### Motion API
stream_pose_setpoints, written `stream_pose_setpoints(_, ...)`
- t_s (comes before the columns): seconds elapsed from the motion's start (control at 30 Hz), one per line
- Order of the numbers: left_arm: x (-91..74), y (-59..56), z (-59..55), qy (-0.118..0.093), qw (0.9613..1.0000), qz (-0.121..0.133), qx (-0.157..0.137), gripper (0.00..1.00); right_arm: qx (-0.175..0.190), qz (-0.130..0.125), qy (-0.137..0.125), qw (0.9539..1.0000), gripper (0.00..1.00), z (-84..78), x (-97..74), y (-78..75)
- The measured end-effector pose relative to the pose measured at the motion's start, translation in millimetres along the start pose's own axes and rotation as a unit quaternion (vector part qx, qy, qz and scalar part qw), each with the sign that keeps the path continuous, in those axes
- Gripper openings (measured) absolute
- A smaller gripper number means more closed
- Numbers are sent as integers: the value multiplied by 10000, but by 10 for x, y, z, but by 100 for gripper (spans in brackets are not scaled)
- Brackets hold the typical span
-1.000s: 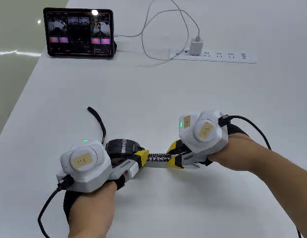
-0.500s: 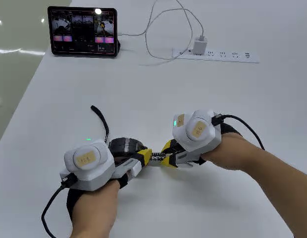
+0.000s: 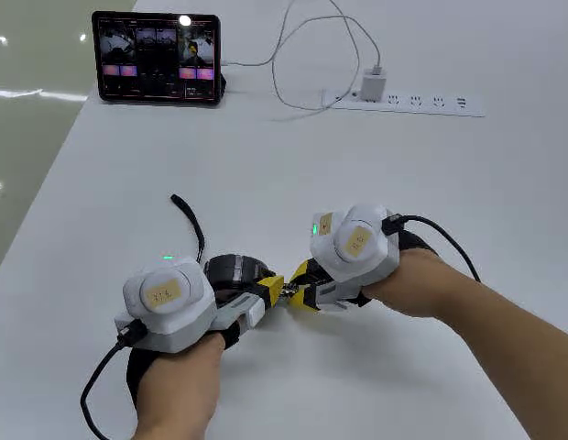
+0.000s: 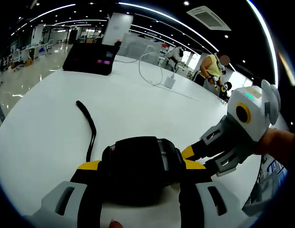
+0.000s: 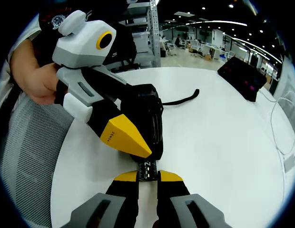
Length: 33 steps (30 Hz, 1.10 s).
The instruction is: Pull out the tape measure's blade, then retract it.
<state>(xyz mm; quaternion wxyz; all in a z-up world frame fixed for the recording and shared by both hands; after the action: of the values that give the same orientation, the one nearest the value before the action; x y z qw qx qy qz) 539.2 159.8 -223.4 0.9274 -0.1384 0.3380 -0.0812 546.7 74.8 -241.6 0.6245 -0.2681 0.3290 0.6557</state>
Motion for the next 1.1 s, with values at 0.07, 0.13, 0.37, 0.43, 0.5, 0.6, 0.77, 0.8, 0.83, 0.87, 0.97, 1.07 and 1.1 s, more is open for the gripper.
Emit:
stream_pose_setpoints(0.07, 0, -1, 0, -3, 10000, 2, 1, 61, 3, 1, -15, 10000, 10, 8, 9, 0)
stream_pose_setpoints(0.13, 2, -1, -2, -1, 10000, 4, 9, 61, 2, 5, -24, 10000, 10, 15, 21, 1)
stream_pose_setpoints(0.37, 1, -6, -3, -1, 10000, 4, 26, 61, 1, -2, -65, 10000, 10, 48, 54, 5)
stream_pose_setpoints(0.43, 1, -6, -1, -4, 10000, 6, 19, 61, -7, -11, -67, 10000, 10, 54, 57, 1)
stream_pose_setpoints(0.5, 2, -7, -1, 4, 10000, 10, 25, 61, -17, -14, -65, 10000, 10, 57, 62, 4)
stream_pose_setpoints(0.6, 2, -8, -1, 5, 10000, 14, 39, 61, -27, -24, -59, 10000, 10, 56, 66, 5)
stream_pose_setpoints(0.77, 8, -10, -4, 1, 10000, 20, 65, 61, -54, -47, -49, 10000, 11, 53, 76, 7)
stream_pose_setpoints(0.8, 7, -11, -3, -3, 10000, 22, 64, 62, -43, -55, -58, 10000, 11, 54, 77, 6)
stream_pose_setpoints(0.83, 7, -10, -2, -3, 10000, 13, 47, 62, -11, -59, -66, 10000, 11, 56, 78, 6)
stream_pose_setpoints(0.87, 6, -9, -2, -1, 10000, 4, 47, 62, -11, -59, -71, 10000, 11, 56, 79, 5)
stream_pose_setpoints(0.97, 4, -10, 2, -14, 10000, -19, 25, 62, 3, -66, -71, 10000, 11, 57, 84, 4)
stream_pose_setpoints(1.07, -1, -12, 3, -33, 10000, -32, 35, 62, -29, -76, -80, 9999, 11, 57, 85, 8)
stream_pose_setpoints(1.1, -1, -11, 4, -33, 10000, -39, 20, 62, -40, -78, -91, 9999, 11, 58, 85, 7)
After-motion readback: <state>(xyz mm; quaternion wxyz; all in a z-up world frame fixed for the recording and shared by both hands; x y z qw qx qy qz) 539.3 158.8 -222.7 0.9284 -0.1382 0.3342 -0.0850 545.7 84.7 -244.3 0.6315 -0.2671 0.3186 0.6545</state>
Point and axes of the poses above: the centre of the closed fingertips' face, and the gripper's own axes: x roughly forward along the fingers, y roughly to its left, z roughly out of its top, the point moved 3 cm from there along -x, roughly backward along the fingers
